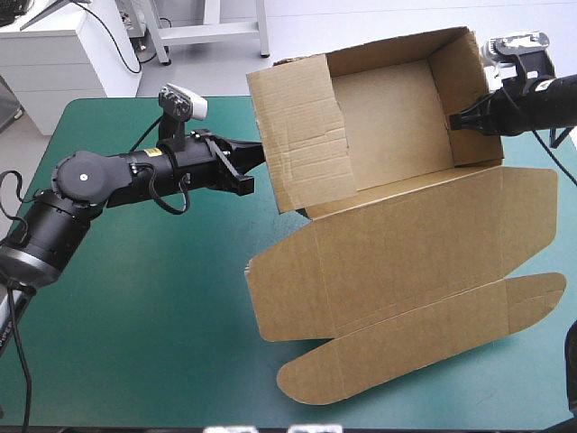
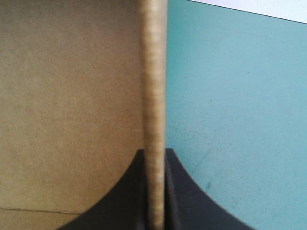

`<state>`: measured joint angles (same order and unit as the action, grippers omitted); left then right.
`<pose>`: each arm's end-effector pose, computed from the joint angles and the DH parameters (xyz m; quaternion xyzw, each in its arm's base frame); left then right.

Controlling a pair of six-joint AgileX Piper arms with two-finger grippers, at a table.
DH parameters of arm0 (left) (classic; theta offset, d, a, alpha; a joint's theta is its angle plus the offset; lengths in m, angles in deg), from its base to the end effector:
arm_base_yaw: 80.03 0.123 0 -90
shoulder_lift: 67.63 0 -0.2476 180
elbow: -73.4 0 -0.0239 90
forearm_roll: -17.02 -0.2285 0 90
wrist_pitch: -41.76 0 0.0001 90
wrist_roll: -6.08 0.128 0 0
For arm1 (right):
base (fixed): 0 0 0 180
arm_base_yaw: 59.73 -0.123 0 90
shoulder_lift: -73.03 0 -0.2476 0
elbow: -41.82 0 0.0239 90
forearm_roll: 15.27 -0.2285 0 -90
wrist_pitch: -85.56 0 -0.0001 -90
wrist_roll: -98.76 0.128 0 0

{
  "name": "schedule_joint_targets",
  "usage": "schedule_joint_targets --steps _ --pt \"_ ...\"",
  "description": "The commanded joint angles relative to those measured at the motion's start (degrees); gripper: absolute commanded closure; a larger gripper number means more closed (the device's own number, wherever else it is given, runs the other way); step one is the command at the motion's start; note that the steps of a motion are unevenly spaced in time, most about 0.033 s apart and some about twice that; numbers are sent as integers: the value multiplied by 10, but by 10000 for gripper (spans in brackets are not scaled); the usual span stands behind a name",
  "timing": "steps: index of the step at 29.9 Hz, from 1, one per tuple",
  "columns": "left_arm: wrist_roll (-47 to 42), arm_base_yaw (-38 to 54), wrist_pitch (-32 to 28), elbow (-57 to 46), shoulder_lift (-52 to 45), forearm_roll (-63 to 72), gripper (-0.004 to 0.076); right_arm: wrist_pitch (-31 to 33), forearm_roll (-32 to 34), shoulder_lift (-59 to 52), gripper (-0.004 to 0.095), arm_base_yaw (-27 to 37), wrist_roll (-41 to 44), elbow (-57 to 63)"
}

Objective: Fold the box

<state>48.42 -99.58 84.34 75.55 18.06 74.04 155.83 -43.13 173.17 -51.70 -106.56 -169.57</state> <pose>0.2628 -0.1705 0.3831 0.2596 0.7577 -0.3597 0.4786 0.3314 0.0101 0.3881 -0.1398 0.8984 0.1331 0.3945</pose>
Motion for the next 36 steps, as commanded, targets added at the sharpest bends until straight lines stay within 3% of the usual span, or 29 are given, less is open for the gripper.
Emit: schedule_joint_targets --steps 1,6,14,16,20,27,36 --pt "41 -2 -29 14 -18 94 715 -36 -29 -25 925 1 6 -14" --pt "42 -2 -26 14 -17 120 654 -48 -36 -25 925 1 9 -14" --pt "80 -2 -22 14 -16 186 340 -76 -30 -25 925 -26 11 -14" --pt "85 -2 -18 14 -12 190 293 -87 -26 -25 925 -38 13 -14" --pt "85 -3 1 14 3 199 268 -107 -22 -25 925 -57 14 -14" --pt "89 -3 15 28 16 214 225 -130 48 -25 925 -86 48 -14" --pt "97 -3 21 30 16 209 224 -139 49 -25 924 -97 64 -14"
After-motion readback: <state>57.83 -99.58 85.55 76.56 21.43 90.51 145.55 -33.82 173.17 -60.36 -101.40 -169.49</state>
